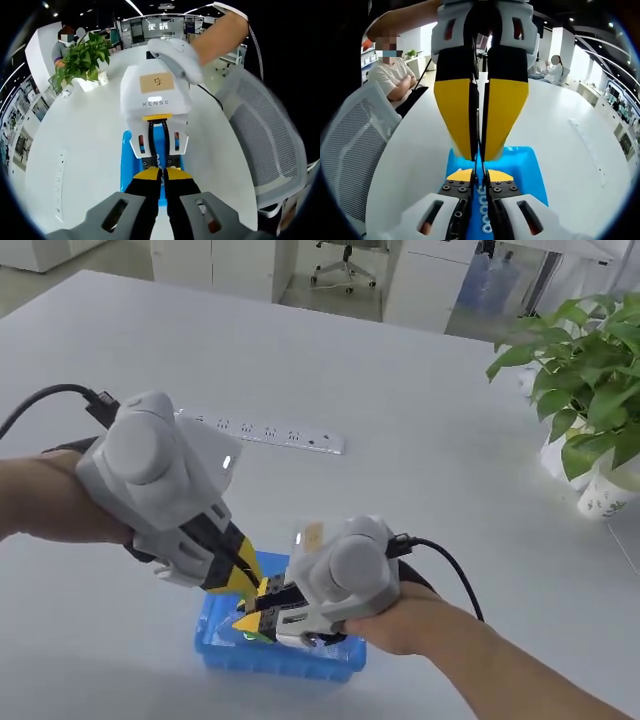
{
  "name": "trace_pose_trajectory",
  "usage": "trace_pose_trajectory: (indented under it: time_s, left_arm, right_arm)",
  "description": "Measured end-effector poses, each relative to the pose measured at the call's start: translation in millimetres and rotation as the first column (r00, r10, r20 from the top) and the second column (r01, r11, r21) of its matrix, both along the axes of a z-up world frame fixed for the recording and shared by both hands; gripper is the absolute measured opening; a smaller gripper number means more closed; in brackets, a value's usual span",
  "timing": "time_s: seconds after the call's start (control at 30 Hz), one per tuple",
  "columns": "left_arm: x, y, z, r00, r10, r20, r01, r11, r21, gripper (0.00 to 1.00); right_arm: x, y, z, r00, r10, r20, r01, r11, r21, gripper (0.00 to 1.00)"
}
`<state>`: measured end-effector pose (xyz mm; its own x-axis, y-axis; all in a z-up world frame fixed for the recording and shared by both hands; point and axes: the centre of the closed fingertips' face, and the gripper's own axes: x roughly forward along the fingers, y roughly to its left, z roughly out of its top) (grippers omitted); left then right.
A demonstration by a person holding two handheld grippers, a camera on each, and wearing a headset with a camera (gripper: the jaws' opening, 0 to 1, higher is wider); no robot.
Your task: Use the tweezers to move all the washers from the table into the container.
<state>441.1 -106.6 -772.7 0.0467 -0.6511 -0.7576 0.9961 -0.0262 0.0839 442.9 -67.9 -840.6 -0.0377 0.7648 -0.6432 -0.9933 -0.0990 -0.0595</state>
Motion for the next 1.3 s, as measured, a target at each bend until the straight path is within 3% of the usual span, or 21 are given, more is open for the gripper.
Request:
trace_pose_trajectory:
  time_s: [0.43, 0.77, 1.03, 1.3]
  left_arm:
    - [-9.1, 3.0, 26.1, 1.0, 0.011, 0.022, -0.01, 1.0, -0.017, 0.05]
    - [-25.9, 3.1, 39.8, 1.0, 0.006, 0.021, -0.006, 0.999, -0.032, 0.06]
    - [-50.6, 2.5, 35.3, 1.0, -0.009, -0.002, 0.009, 1.0, -0.018, 0.06]
    - [-72.0, -0.8, 16.9, 0.999, -0.023, -0.036, 0.023, 1.0, -0.007, 0.07]
  right_arm:
    - [-6.4, -2.6, 27.0, 0.999, -0.012, 0.04, 0.011, 0.999, 0.03, 0.08]
    - [-23.2, -10.9, 44.0, 0.998, -0.007, 0.064, 0.006, 1.0, 0.023, 0.07]
    - [-50.4, -21.9, 48.7, 0.997, 0.008, 0.077, -0.007, 1.0, -0.025, 0.06]
    - [-72.2, -32.7, 40.4, 0.998, 0.021, 0.054, -0.018, 0.998, -0.06, 0.06]
